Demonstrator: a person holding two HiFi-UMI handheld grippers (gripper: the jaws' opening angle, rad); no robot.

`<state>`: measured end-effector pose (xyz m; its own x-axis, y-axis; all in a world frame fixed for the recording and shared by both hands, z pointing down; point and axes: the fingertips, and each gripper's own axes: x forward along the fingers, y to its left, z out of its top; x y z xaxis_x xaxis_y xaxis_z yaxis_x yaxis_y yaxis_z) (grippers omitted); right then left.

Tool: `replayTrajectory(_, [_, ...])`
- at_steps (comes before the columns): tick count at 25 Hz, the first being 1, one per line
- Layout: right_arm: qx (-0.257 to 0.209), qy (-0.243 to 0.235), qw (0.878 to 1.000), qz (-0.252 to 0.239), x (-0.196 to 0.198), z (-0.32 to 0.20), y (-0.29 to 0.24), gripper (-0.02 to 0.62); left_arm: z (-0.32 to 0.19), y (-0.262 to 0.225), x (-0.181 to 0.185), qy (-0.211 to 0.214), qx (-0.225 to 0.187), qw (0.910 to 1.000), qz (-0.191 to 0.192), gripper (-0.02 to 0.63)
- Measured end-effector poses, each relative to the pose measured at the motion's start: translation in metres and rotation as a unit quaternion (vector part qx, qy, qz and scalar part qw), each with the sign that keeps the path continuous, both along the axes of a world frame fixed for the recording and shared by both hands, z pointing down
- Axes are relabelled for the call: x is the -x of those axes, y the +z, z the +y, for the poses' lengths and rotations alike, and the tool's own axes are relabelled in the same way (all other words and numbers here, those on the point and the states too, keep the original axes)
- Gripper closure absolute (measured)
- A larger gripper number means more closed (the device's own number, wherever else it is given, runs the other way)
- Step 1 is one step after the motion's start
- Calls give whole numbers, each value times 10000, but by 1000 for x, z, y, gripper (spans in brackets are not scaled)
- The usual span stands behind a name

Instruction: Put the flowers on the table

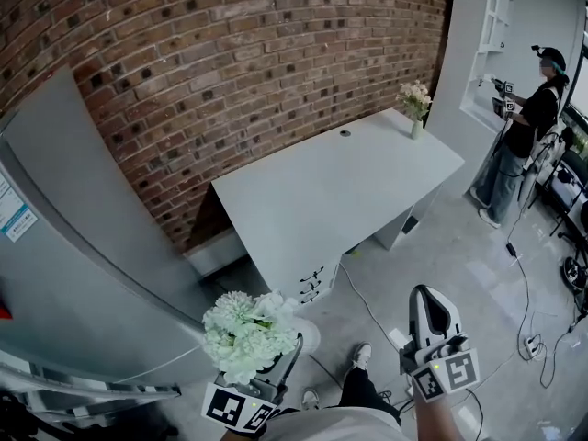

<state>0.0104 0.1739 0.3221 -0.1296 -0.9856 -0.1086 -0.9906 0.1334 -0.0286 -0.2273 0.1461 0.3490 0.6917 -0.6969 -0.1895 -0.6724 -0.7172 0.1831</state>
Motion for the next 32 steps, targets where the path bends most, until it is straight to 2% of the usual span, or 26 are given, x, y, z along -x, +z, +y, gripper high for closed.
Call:
replayTrajectory(8, [102, 3, 9999, -69, -41, -29, 5, 577, -25, -1, -32, -157, 4, 9998, -75, 266])
replayTrajectory(23, [217, -262, 9993, -158, -82, -85, 16, 577, -76, 2, -78, -372, 83, 9992, -111, 266])
replayTrajectory(32, [271, -645, 9974, -143, -131, -142, 17, 577, -121, -7, -133, -680, -34, 9977, -21, 267])
